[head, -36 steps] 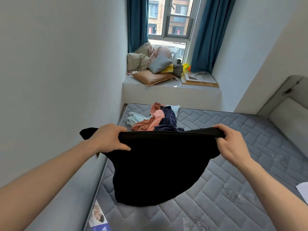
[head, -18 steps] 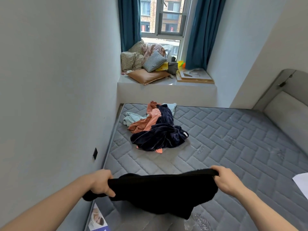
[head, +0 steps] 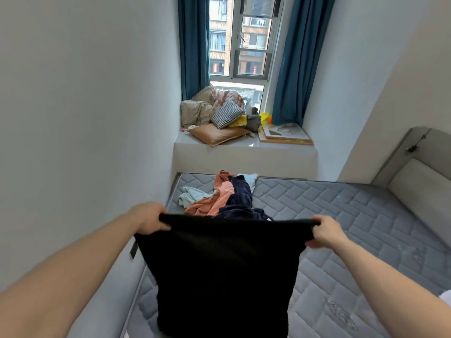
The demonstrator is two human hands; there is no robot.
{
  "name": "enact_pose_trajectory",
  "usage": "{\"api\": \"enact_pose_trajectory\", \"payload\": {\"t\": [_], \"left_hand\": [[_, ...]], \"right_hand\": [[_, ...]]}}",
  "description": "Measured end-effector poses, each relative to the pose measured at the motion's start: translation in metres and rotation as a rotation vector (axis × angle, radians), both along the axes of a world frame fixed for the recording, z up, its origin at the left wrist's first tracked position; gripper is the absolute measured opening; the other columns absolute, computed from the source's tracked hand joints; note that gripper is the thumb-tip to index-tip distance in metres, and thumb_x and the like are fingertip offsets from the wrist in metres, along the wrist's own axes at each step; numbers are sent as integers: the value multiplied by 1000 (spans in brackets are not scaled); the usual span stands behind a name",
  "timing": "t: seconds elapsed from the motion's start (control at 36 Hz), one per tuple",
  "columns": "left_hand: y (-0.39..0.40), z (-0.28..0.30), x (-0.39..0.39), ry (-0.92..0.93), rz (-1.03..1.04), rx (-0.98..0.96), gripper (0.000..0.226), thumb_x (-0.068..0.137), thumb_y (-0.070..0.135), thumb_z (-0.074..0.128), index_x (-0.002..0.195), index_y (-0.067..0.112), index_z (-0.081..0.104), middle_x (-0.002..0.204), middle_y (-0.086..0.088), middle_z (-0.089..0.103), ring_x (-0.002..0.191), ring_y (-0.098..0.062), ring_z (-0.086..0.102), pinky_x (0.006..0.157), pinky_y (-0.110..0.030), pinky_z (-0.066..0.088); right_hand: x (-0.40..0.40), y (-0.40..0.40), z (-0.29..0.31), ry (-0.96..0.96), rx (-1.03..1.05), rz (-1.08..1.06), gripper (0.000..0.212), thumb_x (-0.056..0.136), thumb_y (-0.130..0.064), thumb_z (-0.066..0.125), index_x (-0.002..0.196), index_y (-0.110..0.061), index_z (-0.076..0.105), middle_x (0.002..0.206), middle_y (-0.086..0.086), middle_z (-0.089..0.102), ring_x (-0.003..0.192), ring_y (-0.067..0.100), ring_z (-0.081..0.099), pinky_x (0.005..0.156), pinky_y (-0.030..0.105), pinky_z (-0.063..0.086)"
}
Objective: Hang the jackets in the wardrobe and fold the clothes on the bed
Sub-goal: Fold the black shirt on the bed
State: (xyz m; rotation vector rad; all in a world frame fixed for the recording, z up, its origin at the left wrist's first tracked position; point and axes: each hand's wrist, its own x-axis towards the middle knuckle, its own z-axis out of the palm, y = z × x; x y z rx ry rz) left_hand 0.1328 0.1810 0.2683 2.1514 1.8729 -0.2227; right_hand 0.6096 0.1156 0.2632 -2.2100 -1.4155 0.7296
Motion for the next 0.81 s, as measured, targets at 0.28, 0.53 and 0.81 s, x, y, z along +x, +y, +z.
{"api": "enact_pose_trajectory", "payload": {"t": [0.28, 0.53, 0.81], "left_hand": [[63, 186, 12, -96, 49, 621, 24, 89, 53, 68, 90, 29, 70, 84, 0, 61, 86, -30, 61, 70, -35, 45], [44, 261, 4, -185, 29, 1011, 22, 90, 49, 68, 101, 31, 75, 95, -3, 73, 86, -31, 61, 68, -34, 37], [-55, 131, -16, -89, -209, 613, 21, 85, 57, 69, 89, 37, 73, 78, 10, 70, 77, -21, 64, 61, -30, 42]], "right_hand": [[8, 85, 162, 52, 622, -43, 55, 72, 17, 60, 116, -14, 70, 105, 8, 67, 82, 12, 69, 74, 22, 59], [19, 67, 227, 28, 910, 49, 68, 64, 12, 33, 104, -31, 68, 98, 11, 69, 80, 35, 71, 71, 40, 62], [12, -33, 78, -240, 714, 121, 55, 66, 20, 49, 106, -11, 72, 106, 7, 63, 96, 27, 57, 85, 33, 41]]}}
